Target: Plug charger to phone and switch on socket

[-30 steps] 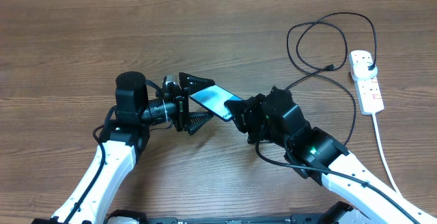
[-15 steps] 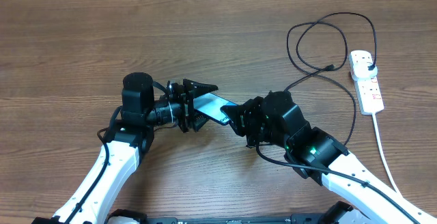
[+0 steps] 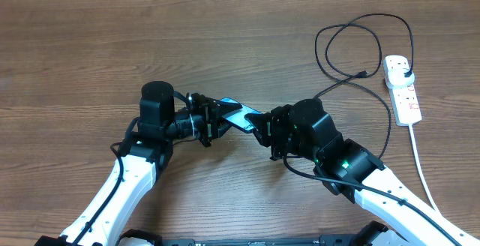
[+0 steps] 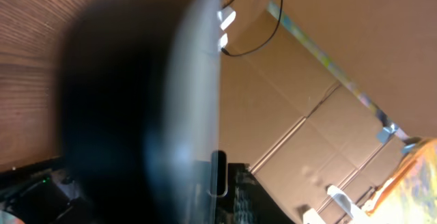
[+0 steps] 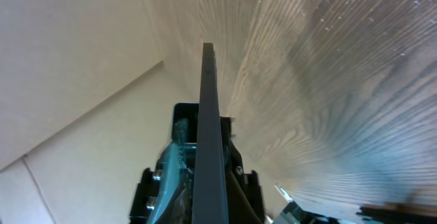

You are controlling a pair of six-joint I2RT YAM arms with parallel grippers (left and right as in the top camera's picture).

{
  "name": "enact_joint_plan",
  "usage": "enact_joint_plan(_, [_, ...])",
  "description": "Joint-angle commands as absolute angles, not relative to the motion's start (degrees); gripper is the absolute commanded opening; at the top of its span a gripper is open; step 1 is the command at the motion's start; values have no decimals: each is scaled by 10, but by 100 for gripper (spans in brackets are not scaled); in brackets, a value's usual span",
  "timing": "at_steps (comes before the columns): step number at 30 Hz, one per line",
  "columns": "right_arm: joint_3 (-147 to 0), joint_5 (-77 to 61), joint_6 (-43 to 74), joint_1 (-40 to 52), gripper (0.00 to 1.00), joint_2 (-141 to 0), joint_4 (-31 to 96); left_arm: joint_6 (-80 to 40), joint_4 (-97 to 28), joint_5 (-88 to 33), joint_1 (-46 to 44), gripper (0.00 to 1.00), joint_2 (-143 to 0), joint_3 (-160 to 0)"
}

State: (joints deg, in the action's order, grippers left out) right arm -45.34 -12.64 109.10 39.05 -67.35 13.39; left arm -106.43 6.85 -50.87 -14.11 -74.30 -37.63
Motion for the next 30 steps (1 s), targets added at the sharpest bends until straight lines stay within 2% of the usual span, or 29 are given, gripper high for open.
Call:
enact_joint_plan(1, [-457, -160, 1098, 395, 4, -671, 136, -1067, 76, -489, -156, 6, -743, -382])
enact_joint_plan(6, [-457, -160, 1097, 395, 7, -671, 136, -1064, 76, -485, -162, 4, -743, -382])
enact_joint_plan(7, [-457, -160, 1096, 395, 13, -671, 137, -1061, 76, -483, -162, 4, -743, -382])
enact_joint_plan(8, [-457, -159, 1090, 395, 30, -671, 149, -1047, 75, -474, -162, 6, -743, -381])
enact_joint_plan(10, [-457, -147, 1089, 395, 44, -671, 182, -1021, 75, -462, -161, 6, -743, -381])
enact_joint_plan(13, [-457, -77, 1054, 395, 56, -671, 236, -967, 74, -444, -161, 4, -743, -381])
enact_joint_plan(19, [-457, 170, 922, 395, 82, -671, 335, -878, 1, -431, -159, 4, -743, -381])
enact_joint_plan(21, [-457, 231, 894, 395, 97, -671, 352, -854, -34, -430, -156, 4, -743, -381])
enact_joint_plan(25, [-457, 329, 865, 395, 100, -671, 385, -825, -86, -434, -154, 4, -743, -381])
enact_joint_plan(30, [-457, 345, 865, 395, 100, -673, 432, -823, -97, -446, -154, 4, -743, -381])
